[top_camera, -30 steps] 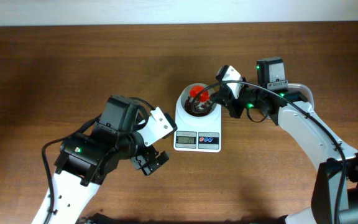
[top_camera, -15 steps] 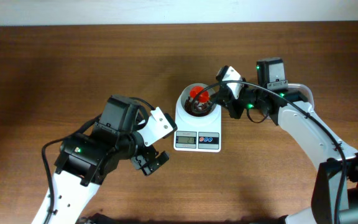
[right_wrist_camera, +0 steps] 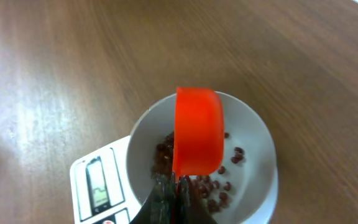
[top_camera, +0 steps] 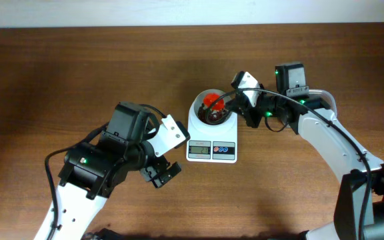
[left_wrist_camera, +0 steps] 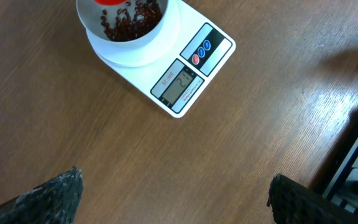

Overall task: Scoop and weigh 50g on scale
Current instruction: 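Tilt the scoop with the right gripper to pour beans into the bowl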

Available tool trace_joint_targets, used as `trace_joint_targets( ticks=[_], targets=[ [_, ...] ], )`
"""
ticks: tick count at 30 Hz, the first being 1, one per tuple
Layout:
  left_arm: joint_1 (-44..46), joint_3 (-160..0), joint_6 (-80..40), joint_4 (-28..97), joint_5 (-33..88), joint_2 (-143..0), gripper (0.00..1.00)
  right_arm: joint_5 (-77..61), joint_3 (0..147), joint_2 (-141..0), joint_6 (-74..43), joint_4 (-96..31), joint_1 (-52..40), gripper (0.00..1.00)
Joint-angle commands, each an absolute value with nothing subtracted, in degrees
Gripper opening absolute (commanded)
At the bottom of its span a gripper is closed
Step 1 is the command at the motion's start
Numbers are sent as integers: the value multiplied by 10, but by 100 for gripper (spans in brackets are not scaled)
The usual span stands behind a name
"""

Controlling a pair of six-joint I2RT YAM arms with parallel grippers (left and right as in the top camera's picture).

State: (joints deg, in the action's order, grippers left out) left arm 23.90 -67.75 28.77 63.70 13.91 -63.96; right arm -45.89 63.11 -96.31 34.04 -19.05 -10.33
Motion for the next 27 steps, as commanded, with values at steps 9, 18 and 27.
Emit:
trace_joint_targets(
  ticks=[9, 18, 27],
  targets=[
    [236, -691, 297, 637, 137, -637, 99, -508, 629, -969, 392, -199, -105, 4],
    [236, -691, 297, 637, 137, -637, 99, -479, 629, -969, 367, -187, -105, 4],
    [236, -691, 297, 637, 137, -637, 99, -491, 629, -969, 373, -183, -105, 4]
  ],
)
